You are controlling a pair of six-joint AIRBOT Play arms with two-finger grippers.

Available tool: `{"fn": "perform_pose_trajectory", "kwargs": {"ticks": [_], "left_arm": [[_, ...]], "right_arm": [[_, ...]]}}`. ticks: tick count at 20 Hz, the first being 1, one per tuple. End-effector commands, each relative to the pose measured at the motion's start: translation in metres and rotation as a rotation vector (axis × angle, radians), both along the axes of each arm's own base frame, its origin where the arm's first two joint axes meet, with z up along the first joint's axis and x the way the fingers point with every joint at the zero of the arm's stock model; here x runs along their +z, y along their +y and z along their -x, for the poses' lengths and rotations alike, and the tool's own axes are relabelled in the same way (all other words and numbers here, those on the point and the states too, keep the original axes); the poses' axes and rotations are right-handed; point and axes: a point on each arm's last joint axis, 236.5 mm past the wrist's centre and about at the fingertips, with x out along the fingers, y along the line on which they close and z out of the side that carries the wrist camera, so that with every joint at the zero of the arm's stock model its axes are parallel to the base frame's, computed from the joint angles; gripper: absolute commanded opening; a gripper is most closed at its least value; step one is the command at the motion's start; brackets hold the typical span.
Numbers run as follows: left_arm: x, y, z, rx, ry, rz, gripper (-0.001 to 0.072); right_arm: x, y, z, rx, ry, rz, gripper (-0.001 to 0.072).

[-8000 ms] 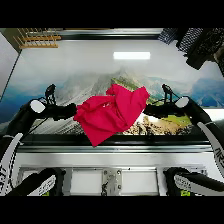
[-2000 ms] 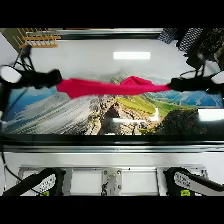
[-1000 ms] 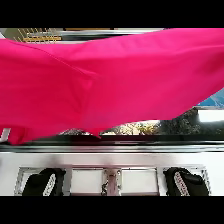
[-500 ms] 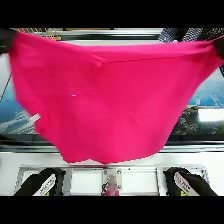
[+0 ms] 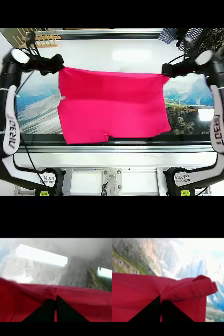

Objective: Fold the clothes and pants, and hang the long-sleeved shirts on hangers.

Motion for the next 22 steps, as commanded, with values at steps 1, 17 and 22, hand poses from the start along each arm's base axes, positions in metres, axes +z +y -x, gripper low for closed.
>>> {"fn": "perform_pose_trajectory", "kwargs": {"ticks": [1, 17, 22], "left_arm": [[-0.055, 0.006, -0.021, 0.03, 0.035, -0.002, 0.0007], [-0.137, 0.026, 0.082, 0.027, 0.239, -0.097, 0.0029], [-0.082, 0.055, 0.089, 0.037, 0.234, -0.086, 0.0503]], "right_arm": [[-0.042, 0.015, -0.029, -0.069, 0.007, -0.108, 0.0012], [-0.11, 0.025, 0.072, -0.036, 0.252, -0.044, 0.0118], [-0.042, -0.016, 0.092, -0.046, 0.166, 0.041, 0.039]]}}
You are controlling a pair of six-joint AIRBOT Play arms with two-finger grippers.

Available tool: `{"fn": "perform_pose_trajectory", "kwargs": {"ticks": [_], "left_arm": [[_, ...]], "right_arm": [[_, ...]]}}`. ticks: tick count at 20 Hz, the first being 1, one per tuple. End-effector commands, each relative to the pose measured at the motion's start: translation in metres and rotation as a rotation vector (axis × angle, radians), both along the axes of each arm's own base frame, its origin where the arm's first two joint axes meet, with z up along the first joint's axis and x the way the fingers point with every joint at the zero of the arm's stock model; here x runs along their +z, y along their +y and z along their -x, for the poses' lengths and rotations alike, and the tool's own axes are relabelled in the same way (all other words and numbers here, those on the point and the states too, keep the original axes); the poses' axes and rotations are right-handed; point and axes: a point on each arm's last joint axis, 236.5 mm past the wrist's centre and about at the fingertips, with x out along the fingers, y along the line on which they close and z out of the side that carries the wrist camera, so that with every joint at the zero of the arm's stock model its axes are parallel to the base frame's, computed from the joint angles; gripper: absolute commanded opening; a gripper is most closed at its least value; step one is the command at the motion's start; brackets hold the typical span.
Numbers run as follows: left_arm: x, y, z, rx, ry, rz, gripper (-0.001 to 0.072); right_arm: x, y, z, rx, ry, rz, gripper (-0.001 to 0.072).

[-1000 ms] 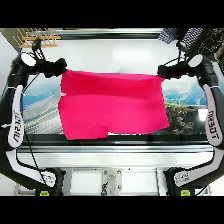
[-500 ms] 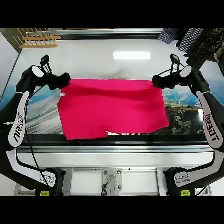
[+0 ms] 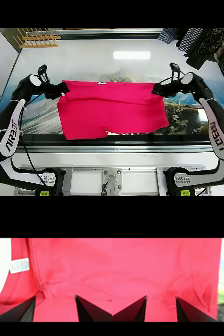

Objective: Fold the clothes and pants, and hang the long-sleeved shirts on hangers.

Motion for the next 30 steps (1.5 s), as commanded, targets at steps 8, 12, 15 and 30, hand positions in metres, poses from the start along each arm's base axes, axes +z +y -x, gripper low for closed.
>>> {"fn": "perform_pose_trajectory", "kwargs": {"ticks": [8, 12, 15, 30], "left_arm": [[-0.008, 0.02, 0.169, 0.073, 0.21, 0.033, 0.0502], [-0.02, 0.011, 0.204, 0.084, 0.209, 0.031, 0.0502], [-0.028, 0.007, 0.219, 0.093, 0.208, 0.034, 0.0503], [-0.08, -0.046, 0.258, -0.01, 0.424, 0.18, 0.0501]], "right_arm": [[-0.022, -0.068, 0.201, -0.271, 0.271, -0.07, 0.0401], [-0.063, -0.039, 0.212, -0.374, 0.279, -0.208, 0.04], [-0.08, -0.022, 0.204, -0.353, 0.24, -0.233, 0.0397], [-0.094, -0.003, 0.178, -0.316, 0.167, -0.191, 0.0013]]}}
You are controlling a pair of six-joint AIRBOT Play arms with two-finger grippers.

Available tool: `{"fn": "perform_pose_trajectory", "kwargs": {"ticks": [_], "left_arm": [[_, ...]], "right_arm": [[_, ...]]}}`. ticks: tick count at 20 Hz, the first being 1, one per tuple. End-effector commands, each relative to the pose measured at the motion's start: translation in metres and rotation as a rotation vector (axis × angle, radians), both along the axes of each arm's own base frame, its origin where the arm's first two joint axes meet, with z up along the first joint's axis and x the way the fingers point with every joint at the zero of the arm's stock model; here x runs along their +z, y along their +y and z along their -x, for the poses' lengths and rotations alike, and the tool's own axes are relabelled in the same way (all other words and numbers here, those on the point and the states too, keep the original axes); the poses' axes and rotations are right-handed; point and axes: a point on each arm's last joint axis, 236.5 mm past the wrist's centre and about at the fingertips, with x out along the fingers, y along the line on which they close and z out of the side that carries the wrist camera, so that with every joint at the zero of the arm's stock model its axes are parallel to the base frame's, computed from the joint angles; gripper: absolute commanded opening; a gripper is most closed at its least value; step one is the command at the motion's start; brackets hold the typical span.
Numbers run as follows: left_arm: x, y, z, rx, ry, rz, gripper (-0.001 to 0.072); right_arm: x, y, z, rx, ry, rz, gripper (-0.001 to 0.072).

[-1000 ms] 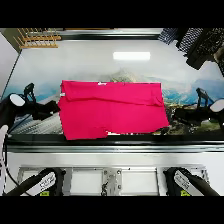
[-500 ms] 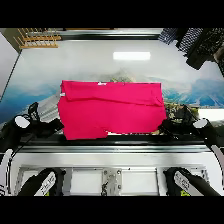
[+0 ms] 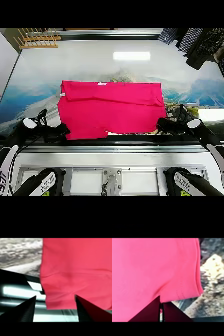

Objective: Fold the clothes and pants, and hang the long-sleeved shirts on hangers.

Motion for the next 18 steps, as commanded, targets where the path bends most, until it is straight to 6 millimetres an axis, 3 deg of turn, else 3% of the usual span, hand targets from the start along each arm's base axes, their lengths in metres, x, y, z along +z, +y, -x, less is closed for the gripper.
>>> {"fn": "perform_pose_trajectory", "kwargs": {"ticks": [1, 3, 4, 6, 8, 11, 13, 15, 18], "left_arm": [[-0.009, -0.025, 0.011, -0.083, 0.054, 0.047, 0.0449], [-0.009, -0.036, 0.015, -0.133, 0.057, 0.046, 0.0066], [-0.005, -0.039, 0.013, -0.146, 0.043, 0.043, 0.0007], [0.014, -0.038, 0.012, -0.166, 0.006, 0.041, 0.0007], [0.044, -0.03, 0.016, -0.183, -0.029, 0.034, 0.0007], [0.089, -0.027, 0.039, -0.152, -0.042, 0.058, 0.0006], [0.114, -0.03, 0.056, -0.153, -0.061, 0.06, 0.0006], [0.131, -0.032, 0.061, -0.143, -0.099, 0.049, 0.0006], [0.146, -0.029, 0.048, -0.132, -0.154, 0.031, 0.0006]], "right_arm": [[0.0, 0.0, -0.002, -0.003, -0.006, 0.002, 0.0013], [0.002, 0.0, -0.003, -0.001, -0.01, 0.001, 0.0013], [0.006, 0.001, -0.006, 0.004, -0.013, -0.003, 0.0013], [0.02, 0.0, -0.01, 0.048, -0.023, 0.004, 0.0012], [0.041, -0.003, -0.005, 0.144, -0.01, 0.041, 0.0012], [0.068, -0.013, 0.028, 0.263, 0.084, 0.119, 0.0012], [0.081, -0.032, 0.058, 0.258, 0.207, 0.191, 0.0011], [0.094, -0.042, 0.077, 0.265, 0.284, 0.232, 0.0011], [0.106, -0.042, 0.071, 0.278, 0.283, 0.235, 0.0011]]}}
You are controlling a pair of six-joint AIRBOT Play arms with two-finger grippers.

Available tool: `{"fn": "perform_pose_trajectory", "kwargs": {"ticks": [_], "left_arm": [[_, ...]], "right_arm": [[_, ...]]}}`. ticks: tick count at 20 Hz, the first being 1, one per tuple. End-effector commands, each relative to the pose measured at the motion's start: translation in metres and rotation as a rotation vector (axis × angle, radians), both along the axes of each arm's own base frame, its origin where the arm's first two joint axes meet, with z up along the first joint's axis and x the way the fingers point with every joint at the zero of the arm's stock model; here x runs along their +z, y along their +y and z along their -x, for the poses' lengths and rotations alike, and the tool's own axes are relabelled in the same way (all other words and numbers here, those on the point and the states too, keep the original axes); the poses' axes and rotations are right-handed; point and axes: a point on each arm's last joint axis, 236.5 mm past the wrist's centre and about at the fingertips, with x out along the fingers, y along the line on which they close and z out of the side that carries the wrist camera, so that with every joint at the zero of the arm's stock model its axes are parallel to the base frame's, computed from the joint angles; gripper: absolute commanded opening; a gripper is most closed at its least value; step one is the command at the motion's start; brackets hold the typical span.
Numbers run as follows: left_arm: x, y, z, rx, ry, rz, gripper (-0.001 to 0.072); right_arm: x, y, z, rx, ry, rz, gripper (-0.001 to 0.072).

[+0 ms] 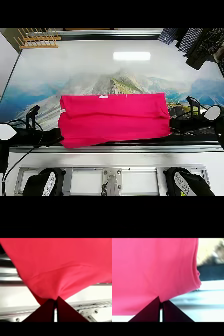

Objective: Fold the clothes and pants, and hang the long-sleeved shirts on hangers.

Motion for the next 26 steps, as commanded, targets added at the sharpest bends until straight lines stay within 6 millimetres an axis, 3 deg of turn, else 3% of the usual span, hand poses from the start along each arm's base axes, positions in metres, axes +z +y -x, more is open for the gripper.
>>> {"fn": "perform_pose_trajectory", "kwargs": {"ticks": [1, 3, 6, 10, 13, 14, 15, 16, 17, 18, 20, 24, 25, 26], "left_arm": [[0.02, 0.003, -0.008, 0.015, -0.028, -0.007, 0.0006], [0.021, 0.009, -0.038, 0.015, -0.054, -0.015, 0.0006], [0.014, 0.01, -0.096, -0.036, -0.085, -0.028, 0.0006], [-0.017, 0.003, -0.164, -0.115, -0.024, -0.021, 0.0007], [-0.033, 0.014, -0.211, -0.08, -0.011, -0.01, 0.0006], [-0.035, 0.019, -0.223, -0.045, -0.014, -0.009, 0.0009], [-0.035, 0.025, -0.235, -0.015, -0.024, -0.01, 0.0173], [-0.031, 0.029, -0.246, 0.005, -0.041, -0.012, 0.052], [-0.025, 0.034, -0.255, 0.018, -0.065, -0.015, 0.0615], [-0.015, 0.036, -0.262, 0.022, -0.092, -0.019, 0.0616], [0.003, 0.038, -0.268, 0.023, -0.149, -0.034, 0.0616], [0.008, 0.027, -0.248, 0.033, -0.209, -0.048, 0.0609], [0.003, 0.019, -0.238, 0.026, -0.206, -0.049, 0.0416], [-0.004, 0.009, -0.228, 0.011, -0.201, -0.047, 0.0129]], "right_arm": [[0.014, -0.011, 0.009, 0.01, 0.07, 0.056, 0.0011], [0.013, -0.009, -0.01, 0.033, 0.071, 0.057, 0.0011], [0.008, -0.003, -0.056, 0.07, 0.047, 0.064, 0.0012], [0.0, 0.002, -0.124, 0.085, 0.001, 0.066, 0.0012], [0.001, -0.002, -0.173, 0.022, -0.083, 0.061, 0.0027], [0.004, 0.002, -0.188, 0.007, -0.131, 0.041, 0.0115], [0.01, 0.006, -0.204, -0.006, -0.193, 0.016, 0.0371], [0.02, 0.013, -0.22, -0.002, -0.27, -0.015, 0.0554], [0.031, 0.017, -0.23, -0.006, -0.33, -0.042, 0.0553], [0.041, 0.019, -0.235, 0.011, -0.373, -0.066, 0.0553], [0.045, 0.005, -0.227, 0.051, -0.373, -0.07, 0.0553], [0.007, -0.049, -0.169, 0.032, -0.193, -0.108, 0.0553], [-0.005, -0.062, -0.157, 0.013, -0.168, -0.114, 0.0553], [-0.019, -0.075, -0.143, -0.01, -0.14, -0.123, 0.0553]]}}
